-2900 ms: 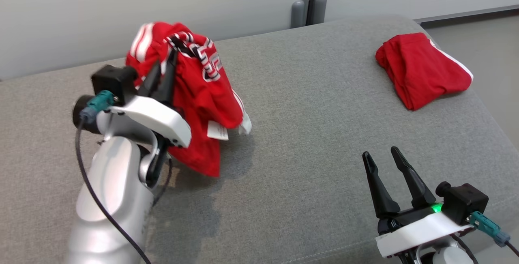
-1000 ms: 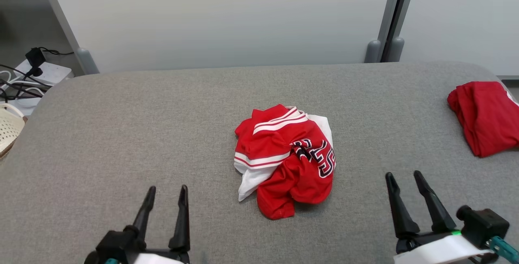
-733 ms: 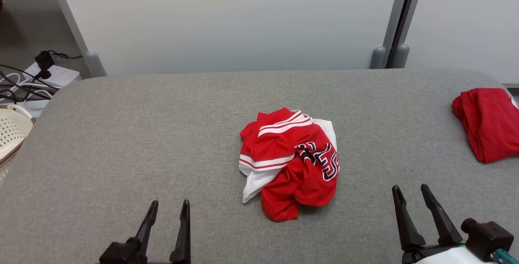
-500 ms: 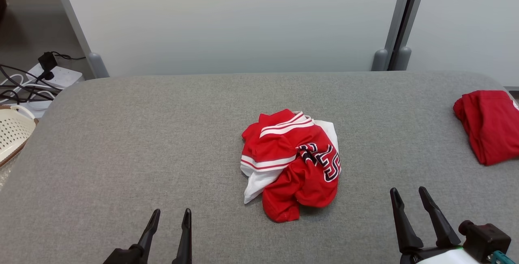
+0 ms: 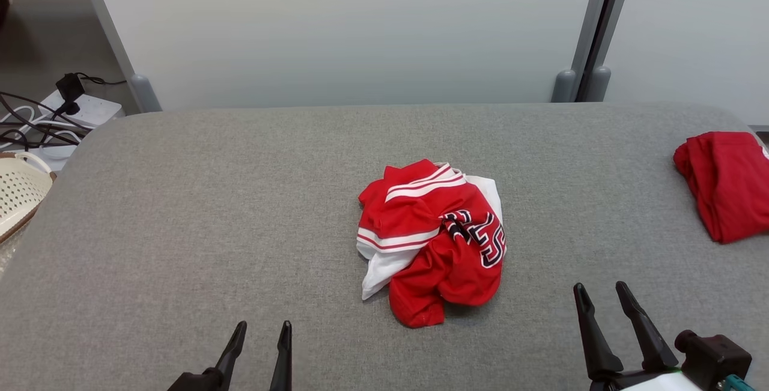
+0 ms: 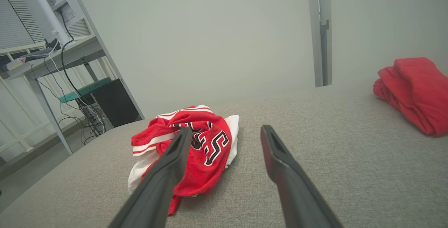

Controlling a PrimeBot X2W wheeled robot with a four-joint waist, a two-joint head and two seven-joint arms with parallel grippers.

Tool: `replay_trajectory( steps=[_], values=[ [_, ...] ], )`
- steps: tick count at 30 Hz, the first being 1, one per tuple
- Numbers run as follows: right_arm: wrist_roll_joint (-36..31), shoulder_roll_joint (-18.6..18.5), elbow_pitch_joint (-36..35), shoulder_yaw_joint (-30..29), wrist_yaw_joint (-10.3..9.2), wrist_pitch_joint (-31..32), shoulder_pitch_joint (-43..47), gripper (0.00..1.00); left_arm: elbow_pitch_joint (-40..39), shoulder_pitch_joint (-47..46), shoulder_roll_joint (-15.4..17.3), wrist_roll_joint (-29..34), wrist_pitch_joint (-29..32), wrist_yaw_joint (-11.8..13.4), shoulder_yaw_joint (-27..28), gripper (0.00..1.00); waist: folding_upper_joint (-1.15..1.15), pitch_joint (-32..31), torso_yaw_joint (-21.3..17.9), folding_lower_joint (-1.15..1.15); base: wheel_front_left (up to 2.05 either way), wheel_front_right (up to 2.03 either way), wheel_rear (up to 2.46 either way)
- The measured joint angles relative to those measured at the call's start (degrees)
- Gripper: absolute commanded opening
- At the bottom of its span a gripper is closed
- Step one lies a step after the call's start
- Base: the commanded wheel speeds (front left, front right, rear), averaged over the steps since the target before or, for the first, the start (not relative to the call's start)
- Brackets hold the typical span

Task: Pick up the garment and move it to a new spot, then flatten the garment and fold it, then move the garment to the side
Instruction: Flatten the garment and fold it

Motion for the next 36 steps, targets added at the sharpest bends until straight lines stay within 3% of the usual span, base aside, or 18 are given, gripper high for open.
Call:
replay_trajectory(
  steps=[11, 17, 31, 34, 36],
  values=[
    [0.2, -0.5, 0.8, 1.6, 0.00, 0.0, -0.2, 1.00, 8.3, -8.3, -0.2, -2.0, 0.0, -0.9, -5.1, 1.00, 0.00, 2.5, 0.4, 0.00, 0.00, 0.00, 0.00],
    [1.8, -1.4, 2.2, 4.1, 0.00, 0.0, -1.7, 1.00, 17.3, -15.7, -0.2, -5.1, 0.0, -3.3, -10.5, 1.00, 0.00, 4.9, -0.2, 0.00, 0.00, 0.00, 0.00],
    [2.8, -4.0, 6.5, 13.3, 0.00, 0.0, -12.6, 1.00, 33.1, -34.4, -0.5, -17.6, 0.0, -7.2, -25.0, 1.00, 0.00, 13.9, -1.4, 0.00, 0.00, 0.00, 0.00],
    [2.8, -4.4, 6.9, 15.4, 0.00, 0.0, -14.1, 1.00, 34.9, -36.3, -0.5, -19.3, 0.2, -7.8, -27.8, 0.70, 0.00, 15.1, -1.9, 0.00, 0.00, 0.00, 0.00],
    [3.5, -4.8, 7.3, 17.4, 0.00, 0.0, -15.0, 1.00, 36.0, -37.7, -0.6, -20.4, 0.2, -7.8, -29.3, 0.35, 0.00, 15.8, -2.1, 0.00, 0.00, 0.00, 0.00]
  ],
)
